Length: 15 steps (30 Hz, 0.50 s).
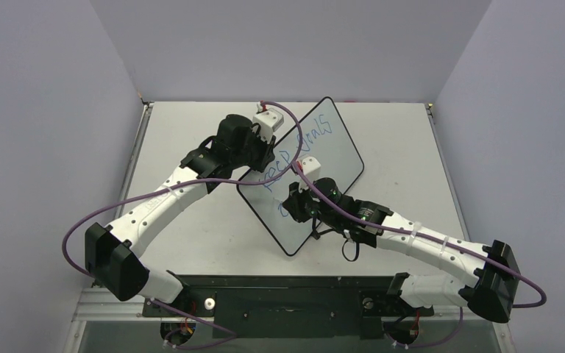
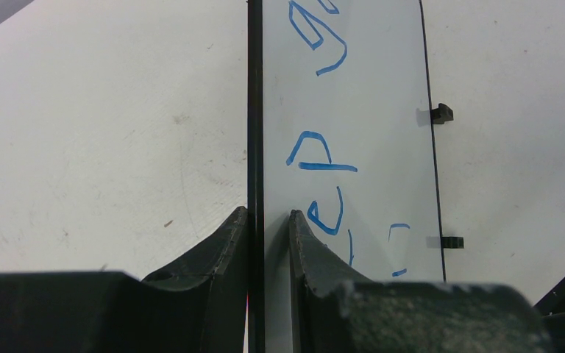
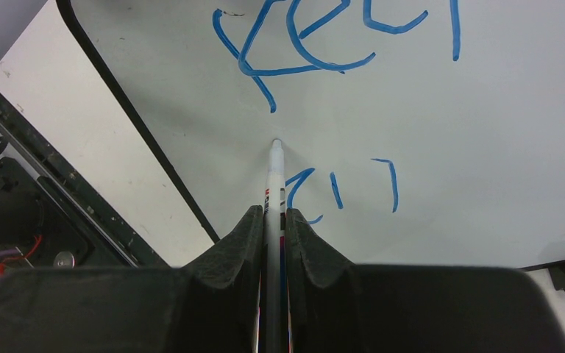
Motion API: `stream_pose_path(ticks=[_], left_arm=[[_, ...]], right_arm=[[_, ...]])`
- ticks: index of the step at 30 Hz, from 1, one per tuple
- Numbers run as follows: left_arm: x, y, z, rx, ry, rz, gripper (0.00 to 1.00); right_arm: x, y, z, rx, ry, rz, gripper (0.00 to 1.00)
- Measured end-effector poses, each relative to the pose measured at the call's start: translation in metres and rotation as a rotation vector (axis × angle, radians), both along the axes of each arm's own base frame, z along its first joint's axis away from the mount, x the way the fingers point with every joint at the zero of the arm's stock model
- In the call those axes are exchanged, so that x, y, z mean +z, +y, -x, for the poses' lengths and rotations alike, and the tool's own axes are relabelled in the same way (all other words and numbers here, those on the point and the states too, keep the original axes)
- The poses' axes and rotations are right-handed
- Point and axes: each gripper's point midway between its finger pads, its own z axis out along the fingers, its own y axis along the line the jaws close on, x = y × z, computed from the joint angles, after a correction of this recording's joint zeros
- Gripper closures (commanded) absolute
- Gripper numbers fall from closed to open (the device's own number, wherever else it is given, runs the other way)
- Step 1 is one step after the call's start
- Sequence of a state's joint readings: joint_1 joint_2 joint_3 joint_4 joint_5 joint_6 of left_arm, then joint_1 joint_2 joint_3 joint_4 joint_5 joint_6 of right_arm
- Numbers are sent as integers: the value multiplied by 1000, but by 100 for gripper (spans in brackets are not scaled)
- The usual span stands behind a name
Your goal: Write a sentence on the whiteboard
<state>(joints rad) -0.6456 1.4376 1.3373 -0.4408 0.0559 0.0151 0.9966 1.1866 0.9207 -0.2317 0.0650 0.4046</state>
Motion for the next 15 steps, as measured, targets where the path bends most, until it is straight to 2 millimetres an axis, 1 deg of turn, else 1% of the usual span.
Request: stream_pose_path(ticks=[6, 11, 15], left_arm=[[-1, 1, 0, 4, -1, -4, 100], [-1, 1, 0, 4, -2, -7, 100], [-1, 1, 0, 3, -3, -6, 100]], right_arm=[[-3, 0, -1, -7, -7, -1, 100], [-8, -5, 0, -23, -14, 7, 100], [-7, -8, -1, -32, -18, 10, 100]])
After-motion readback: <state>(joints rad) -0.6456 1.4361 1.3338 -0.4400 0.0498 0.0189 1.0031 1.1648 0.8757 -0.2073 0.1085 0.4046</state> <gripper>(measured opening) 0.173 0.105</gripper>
